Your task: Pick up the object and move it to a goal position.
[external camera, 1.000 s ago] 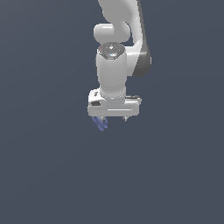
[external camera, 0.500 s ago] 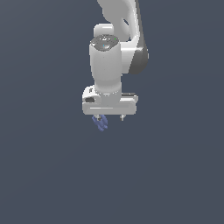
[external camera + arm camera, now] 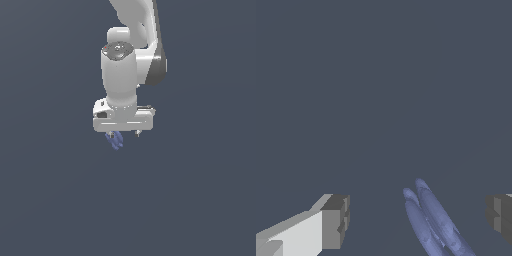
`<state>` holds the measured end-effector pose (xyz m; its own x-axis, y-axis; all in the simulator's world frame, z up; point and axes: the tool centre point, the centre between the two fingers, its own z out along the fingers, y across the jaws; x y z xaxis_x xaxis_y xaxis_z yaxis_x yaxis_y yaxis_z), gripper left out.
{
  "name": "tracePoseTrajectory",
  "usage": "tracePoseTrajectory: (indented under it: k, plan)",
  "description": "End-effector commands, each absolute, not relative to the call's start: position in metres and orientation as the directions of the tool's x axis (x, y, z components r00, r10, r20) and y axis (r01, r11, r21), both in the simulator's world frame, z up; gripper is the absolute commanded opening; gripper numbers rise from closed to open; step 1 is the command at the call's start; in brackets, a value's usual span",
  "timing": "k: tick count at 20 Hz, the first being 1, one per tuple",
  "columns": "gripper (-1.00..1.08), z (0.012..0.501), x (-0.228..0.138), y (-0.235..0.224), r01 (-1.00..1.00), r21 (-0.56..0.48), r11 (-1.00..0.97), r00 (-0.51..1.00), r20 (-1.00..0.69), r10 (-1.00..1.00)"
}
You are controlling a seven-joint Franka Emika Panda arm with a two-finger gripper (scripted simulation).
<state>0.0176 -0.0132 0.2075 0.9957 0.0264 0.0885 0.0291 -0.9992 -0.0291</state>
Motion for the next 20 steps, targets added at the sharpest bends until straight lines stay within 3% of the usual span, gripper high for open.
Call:
tracePoseTrajectory:
  k: [1,20]
  plan:
    - [1.00,0.204,0.014,-0.016,0.057,-0.025,-0.998,0.995,0.085,0.055]
    - [1.00,0.162,-0.045,-0.054,0.438,0.005,-0.899,0.898,0.026,0.438]
